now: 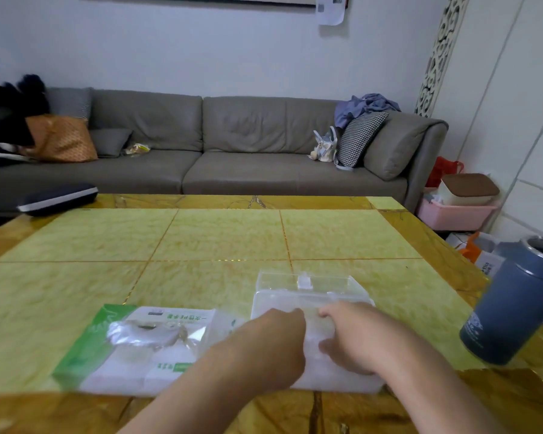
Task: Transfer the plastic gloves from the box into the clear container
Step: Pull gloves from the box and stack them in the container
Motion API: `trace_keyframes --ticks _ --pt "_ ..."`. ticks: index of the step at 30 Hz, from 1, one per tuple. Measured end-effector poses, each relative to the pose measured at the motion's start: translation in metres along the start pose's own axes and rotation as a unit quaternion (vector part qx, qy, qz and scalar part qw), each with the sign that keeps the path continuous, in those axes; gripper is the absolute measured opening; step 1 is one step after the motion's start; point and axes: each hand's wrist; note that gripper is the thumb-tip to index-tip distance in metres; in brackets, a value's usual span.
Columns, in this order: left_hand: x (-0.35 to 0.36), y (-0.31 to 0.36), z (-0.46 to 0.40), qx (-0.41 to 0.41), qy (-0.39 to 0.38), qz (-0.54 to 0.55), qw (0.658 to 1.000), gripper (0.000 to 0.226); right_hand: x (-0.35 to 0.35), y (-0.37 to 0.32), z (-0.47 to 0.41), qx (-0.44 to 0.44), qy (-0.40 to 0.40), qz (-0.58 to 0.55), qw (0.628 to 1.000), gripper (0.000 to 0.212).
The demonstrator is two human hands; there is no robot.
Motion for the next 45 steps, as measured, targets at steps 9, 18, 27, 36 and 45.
trace_keyframes --ticks 9,18,27,36,45 --pt "0.0 -0.057 0.049 -0.009 0.291 0.149 0.945 0.056 0.006 -0.036 0.022 -0.091 0.244 -0.003 0.966 0.033" --pt "0.034 -0.211 0.099 -0.221 0.141 0.231 0.937 0.043 0.068 -0.165 0.017 -0.377 0.097 -0.089 0.917 0.055" --pt "0.039 -0.218 0.096 -0.208 0.109 0.242 0.942 0.043 0.101 -0.21 -0.012 -0.237 0.019 -0.298 0.925 0.005" --pt "0.037 -0.214 0.098 -0.213 0.087 0.246 0.941 0.045 0.039 -0.198 -0.004 -0.219 0.03 -0.647 0.73 0.013" --pt "-0.011 -0.181 0.11 -0.101 0.191 0.761 0.611 0.048 0.01 -0.164 0.024 -0.204 0.021 -0.711 0.673 0.009"
Point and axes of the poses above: each hand's wrist, its own z-axis away from the middle knuckle, its own x-axis out of the palm, y = z × x, and after that the axes turned 13 degrees about -z, right-handed
